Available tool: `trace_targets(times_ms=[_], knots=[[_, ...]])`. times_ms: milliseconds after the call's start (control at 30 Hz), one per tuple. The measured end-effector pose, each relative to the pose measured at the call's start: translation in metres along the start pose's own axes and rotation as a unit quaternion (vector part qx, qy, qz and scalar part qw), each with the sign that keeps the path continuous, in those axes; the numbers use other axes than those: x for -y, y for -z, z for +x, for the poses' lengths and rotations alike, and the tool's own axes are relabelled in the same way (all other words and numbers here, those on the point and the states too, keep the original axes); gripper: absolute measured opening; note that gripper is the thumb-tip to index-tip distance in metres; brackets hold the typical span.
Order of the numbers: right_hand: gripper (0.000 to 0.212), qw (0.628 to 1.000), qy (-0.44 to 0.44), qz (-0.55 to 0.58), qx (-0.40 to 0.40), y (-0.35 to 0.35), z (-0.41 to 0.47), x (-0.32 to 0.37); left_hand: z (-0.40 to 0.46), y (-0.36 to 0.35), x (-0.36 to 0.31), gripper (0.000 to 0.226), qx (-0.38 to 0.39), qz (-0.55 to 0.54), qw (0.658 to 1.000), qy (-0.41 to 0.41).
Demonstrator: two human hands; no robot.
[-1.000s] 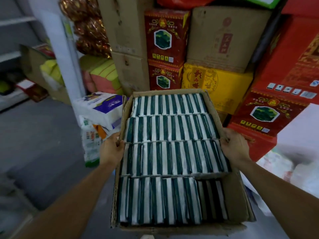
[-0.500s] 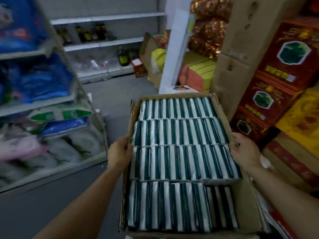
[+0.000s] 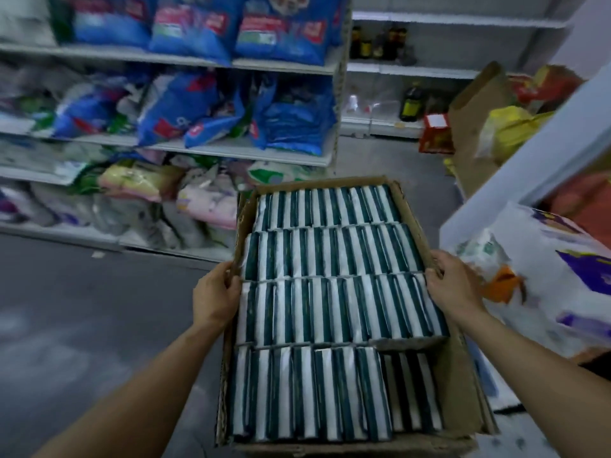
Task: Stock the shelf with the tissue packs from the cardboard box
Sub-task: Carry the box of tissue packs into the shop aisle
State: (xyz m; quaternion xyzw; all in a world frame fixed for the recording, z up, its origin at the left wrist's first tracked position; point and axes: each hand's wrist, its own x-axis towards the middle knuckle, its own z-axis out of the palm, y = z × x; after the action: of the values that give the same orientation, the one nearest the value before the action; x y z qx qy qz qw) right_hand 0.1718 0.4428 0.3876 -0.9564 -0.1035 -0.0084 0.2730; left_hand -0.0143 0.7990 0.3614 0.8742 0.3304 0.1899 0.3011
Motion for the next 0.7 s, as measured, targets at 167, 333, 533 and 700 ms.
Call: trace_targets(times_ms=[167,333,533,700], knots=[[0.034,0.995,0.075,0.020,0.061,-0.075,0.058,0.109,0.045,0.054,0.074,0.030,-0.065,0.016,0.995,0.068],[0.030,0.980,0.165,0.031,0.102,-0.150,0.099,0.221,0.076,0.110,0.141,0.028,-0.129,0.025,0.978,0.163],[0.037,0.956,0.237,0.030,0.171,-0.253,0.146,0.367,0.119,0.172,0.224,0.029,-0.198,0.038,0.948,0.246],[0.041,0.924,0.293,0.050,0.240,-0.351,0.185,0.489,0.162,0.221,0.292,0.029,-0.255,0.022,0.916,0.310]])
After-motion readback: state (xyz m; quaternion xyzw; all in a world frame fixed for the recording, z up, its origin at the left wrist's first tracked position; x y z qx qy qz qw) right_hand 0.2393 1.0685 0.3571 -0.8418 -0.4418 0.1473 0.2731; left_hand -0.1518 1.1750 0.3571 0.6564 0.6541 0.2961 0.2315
